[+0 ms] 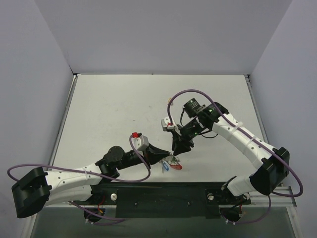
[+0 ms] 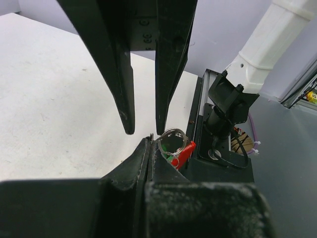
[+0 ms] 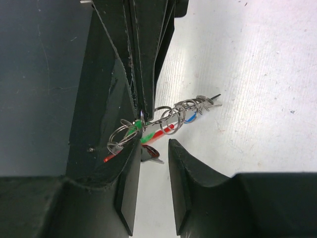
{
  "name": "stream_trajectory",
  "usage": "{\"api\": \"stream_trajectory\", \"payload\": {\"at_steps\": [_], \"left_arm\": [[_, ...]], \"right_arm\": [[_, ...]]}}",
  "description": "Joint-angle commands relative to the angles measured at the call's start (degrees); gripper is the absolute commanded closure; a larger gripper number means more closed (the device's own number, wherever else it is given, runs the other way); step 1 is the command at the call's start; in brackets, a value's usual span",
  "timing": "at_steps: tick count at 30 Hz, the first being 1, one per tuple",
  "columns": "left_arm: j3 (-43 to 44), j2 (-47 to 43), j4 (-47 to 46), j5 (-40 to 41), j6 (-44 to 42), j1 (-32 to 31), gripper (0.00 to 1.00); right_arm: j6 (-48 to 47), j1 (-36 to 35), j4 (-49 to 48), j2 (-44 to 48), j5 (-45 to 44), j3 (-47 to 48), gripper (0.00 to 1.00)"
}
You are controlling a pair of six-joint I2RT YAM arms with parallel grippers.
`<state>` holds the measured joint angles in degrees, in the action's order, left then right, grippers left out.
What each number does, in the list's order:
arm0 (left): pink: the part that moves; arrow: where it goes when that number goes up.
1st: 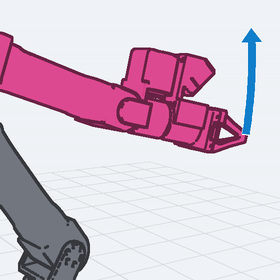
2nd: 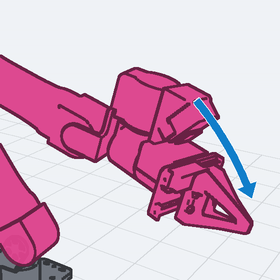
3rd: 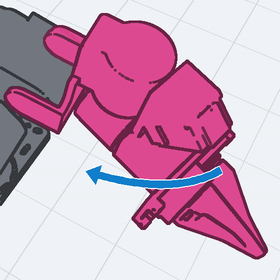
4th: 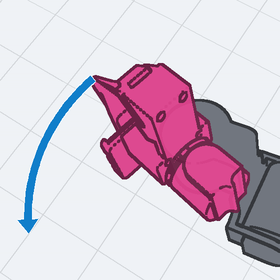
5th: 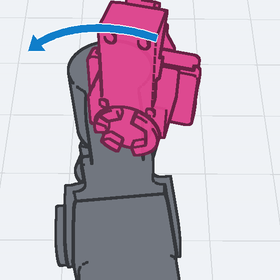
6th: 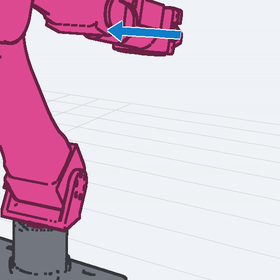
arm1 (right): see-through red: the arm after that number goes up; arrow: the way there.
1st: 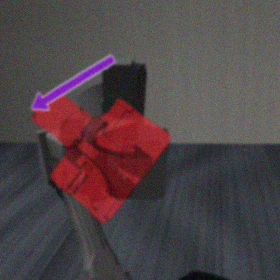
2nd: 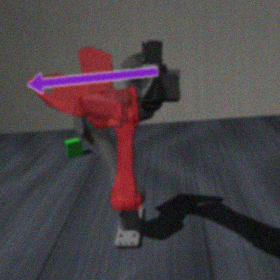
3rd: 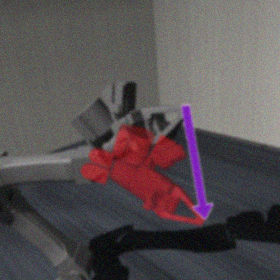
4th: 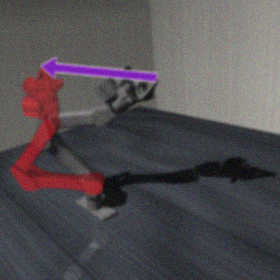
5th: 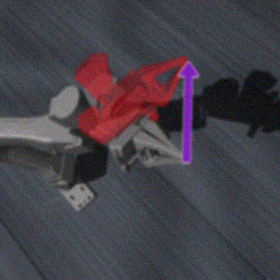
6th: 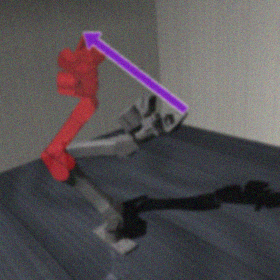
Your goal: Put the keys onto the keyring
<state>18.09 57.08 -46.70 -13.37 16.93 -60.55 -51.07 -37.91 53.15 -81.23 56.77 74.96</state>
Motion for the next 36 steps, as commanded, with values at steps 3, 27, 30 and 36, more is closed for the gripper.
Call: {"api": "stream_trajectory", "payload": {"at_steps": [3, 27, 30, 36], "left_arm": [[1.43, -1.27, -7.79, 1.68, 1.18, 0.26, 1.0], [1.69, 2.07, -7.45, 1.94, 2.14, 0.26, 1.0], [1.95, 2.16, -6.92, 1.68, 1.88, 0.26, 1.0], [3.0, 0.32, -1.83, 0.62, -0.4, 0.26, 1.0]], "right_arm": [[0.88, -1.29, -1.03, 1.43, -0.52, -1.66, 0.74], [2.64, -1.11, -1.03, 3.18, 1.15, 0.28, 0.74], [2.64, -1.11, -0.94, 3.01, 1.06, 0.45, 0.75], [1.59, 0.29, 0.47, 3.97, -0.7, 1.33, 0.76]]}}
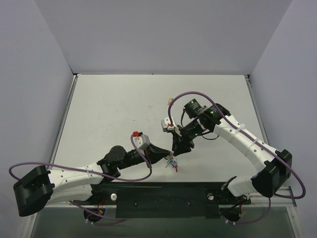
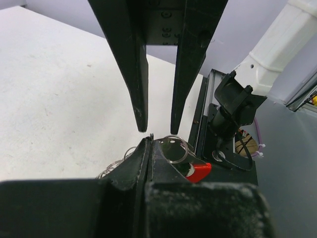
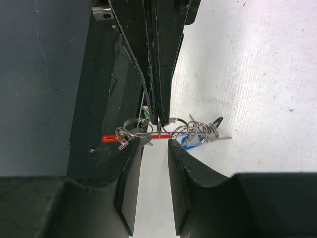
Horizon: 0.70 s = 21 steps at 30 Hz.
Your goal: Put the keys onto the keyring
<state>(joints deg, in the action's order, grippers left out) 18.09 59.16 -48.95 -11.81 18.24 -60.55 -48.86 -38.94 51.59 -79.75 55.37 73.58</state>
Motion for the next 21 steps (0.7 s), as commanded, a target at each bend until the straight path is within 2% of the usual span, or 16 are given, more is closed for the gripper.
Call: {"api": "stream_trajectory", "payload": {"at_steps": [1, 6, 21], "left_arm": [[3.09, -1.94, 1.56, -1.37, -2.06, 0.26, 1.0], [3.62, -2.47, 3.33, -2.16, -2.86, 0.26, 1.0], [4.15, -1.32, 0.08, -3.48, -1.8, 0.26, 1.0]], "right_arm": [[-1.14, 1.93, 2.72, 2.75, 0.96, 3.23, 0.76], [-2.03, 2.64, 4.3, 2.84, 1.93, 4.46, 0.76], [-2.38, 0.53, 4.22, -1.9, 4.22, 4.29, 0.76]]}}
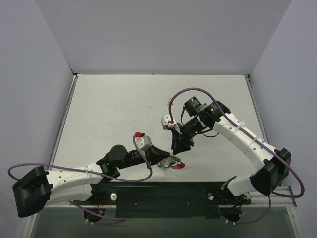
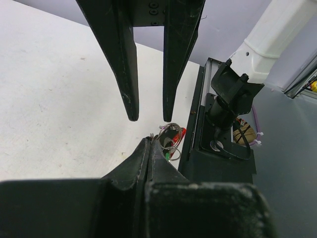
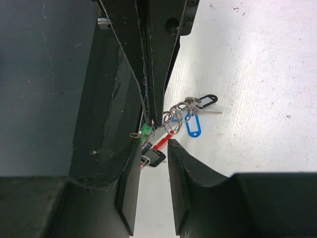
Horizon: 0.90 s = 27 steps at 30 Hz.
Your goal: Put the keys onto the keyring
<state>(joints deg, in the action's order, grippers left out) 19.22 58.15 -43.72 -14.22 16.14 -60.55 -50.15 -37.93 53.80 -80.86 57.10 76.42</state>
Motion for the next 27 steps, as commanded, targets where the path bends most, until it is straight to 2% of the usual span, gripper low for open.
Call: {"api": "stream_trajectory", "payload": {"at_steps": [1, 15, 27], "left_arm": [[3.01, -0.41, -5.23, -1.16, 0.38, 0.26, 1.0], [2.31, -1.64, -5.84, 0.51, 0.21, 0.26, 1.0], [1.96, -2.16, -6.02, 1.12, 0.29, 0.26, 1.0]], "right_arm": [[-1.09, -0.65, 2.01, -1.05, 2.49, 1.45, 0.76], [-1.35, -1.97, 1.92, -2.46, 2.66, 0.57, 0.79], [-1.44, -2.76, 2.01, -3.25, 1.61, 0.48, 0.89]]}}
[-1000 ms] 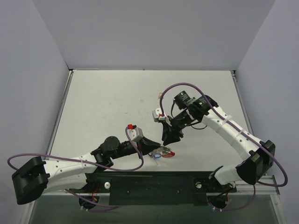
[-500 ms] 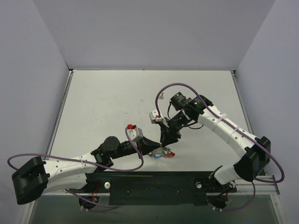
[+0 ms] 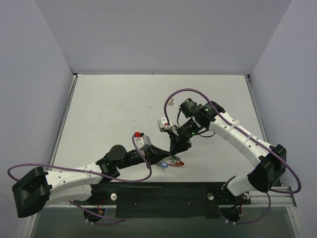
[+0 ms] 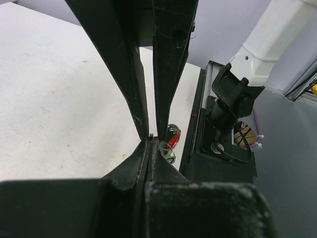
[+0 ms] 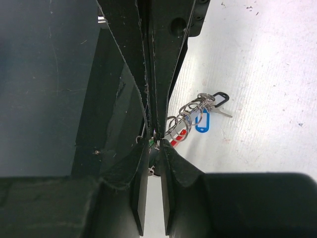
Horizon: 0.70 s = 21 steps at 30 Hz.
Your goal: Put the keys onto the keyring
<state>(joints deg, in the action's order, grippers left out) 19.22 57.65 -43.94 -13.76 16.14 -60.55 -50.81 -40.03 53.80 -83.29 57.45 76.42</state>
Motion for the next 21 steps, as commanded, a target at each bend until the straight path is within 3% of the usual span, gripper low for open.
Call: {"api": "stream_trajectory", "payload": {"at_steps": [1, 4, 17, 21], "left_arm": [[1.96, -1.84, -5.8, 0.66, 0.21, 0.26, 1.0], [1.78, -1.93, -5.8, 0.93, 0.29, 0.26, 1.0], [0.47, -0.69, -7.47, -1.18, 2.14, 0.26, 1.0], [0.11, -0.78, -8.09, -0.39, 2.05, 0.35, 1.0]], "right_arm": [[-0.79, -0.58, 2.1, -0.91, 1.17, 0.39, 0.91], [-0.44, -0.66, 2.1, -0.91, 1.0, 0.48, 1.0], [-2.71, -0.75, 4.29, -0.56, 2.05, 0.39, 1.0], [-4.3, -1.01, 5.0, -0.56, 1.79, -0.04, 0.88]]}}
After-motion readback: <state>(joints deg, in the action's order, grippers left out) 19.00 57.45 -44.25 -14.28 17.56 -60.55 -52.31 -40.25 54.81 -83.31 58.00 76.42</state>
